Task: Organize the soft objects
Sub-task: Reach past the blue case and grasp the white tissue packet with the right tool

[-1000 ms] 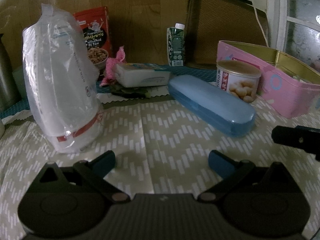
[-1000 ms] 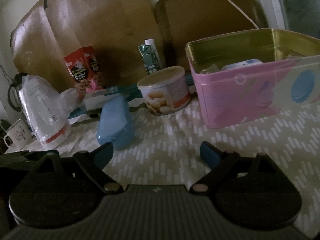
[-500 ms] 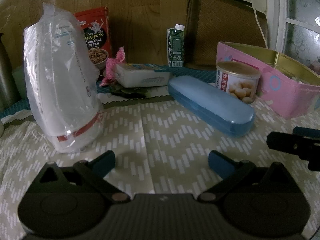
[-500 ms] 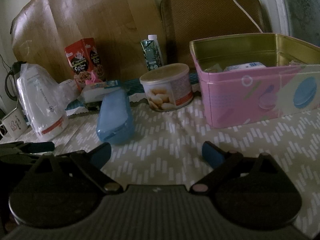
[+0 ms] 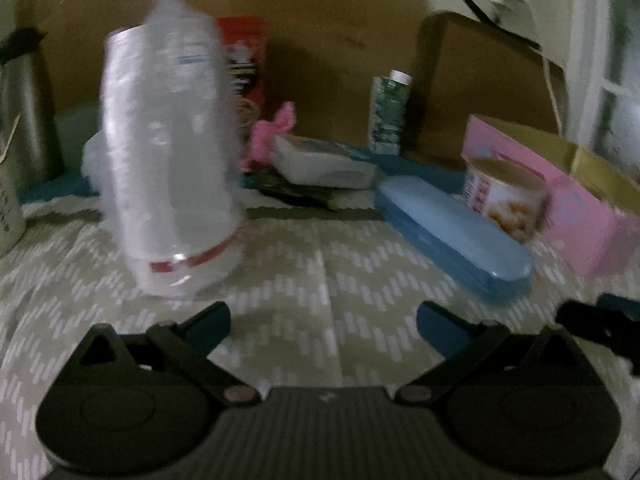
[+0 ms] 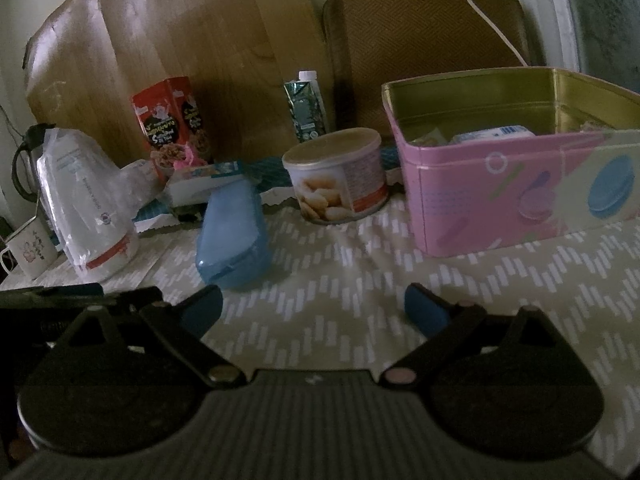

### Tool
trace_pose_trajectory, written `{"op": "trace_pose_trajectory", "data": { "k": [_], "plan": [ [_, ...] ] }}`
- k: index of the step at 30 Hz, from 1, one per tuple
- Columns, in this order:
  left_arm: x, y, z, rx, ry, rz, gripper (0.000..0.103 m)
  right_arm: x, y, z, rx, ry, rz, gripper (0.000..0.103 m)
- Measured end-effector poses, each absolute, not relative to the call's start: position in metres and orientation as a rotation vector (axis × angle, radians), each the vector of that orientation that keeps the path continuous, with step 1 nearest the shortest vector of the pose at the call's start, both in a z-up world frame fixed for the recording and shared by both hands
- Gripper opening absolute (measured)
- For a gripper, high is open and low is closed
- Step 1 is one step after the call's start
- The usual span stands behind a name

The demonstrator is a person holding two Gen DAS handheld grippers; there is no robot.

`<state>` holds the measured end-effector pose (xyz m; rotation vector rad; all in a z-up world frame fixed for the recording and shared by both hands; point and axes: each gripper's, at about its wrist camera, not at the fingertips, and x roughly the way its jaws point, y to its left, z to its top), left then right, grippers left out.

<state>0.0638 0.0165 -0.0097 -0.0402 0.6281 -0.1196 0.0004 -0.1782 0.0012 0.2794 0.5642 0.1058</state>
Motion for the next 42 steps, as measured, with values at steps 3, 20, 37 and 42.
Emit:
{"op": "trace_pose_trajectory", "data": {
  "k": [3, 20, 37, 42],
  "plan": [
    [0.061, 0.035, -0.007, -0.141, 0.589, -0.058, 0.103, -0.011, -0.169, 0.009, 0.237, 0.487, 0.144, 0.092],
    [0.059, 0.044, -0.005, -0.194, 0.545, -0.081, 0.103, 0.22, -0.091, 0.038, 0.258, 0.76, 0.414, 0.1],
    [0.049, 0.052, -0.003, -0.234, 0.477, -0.063, 0.103, 0.234, -0.045, 0.027, -0.099, 0.8, 0.342, 0.062],
    [0.047, 0.063, -0.002, -0.29, 0.453, -0.042, 0.103, 0.204, -0.05, 0.049, -0.198, 0.657, 0.306, 0.062]
  ]
}}
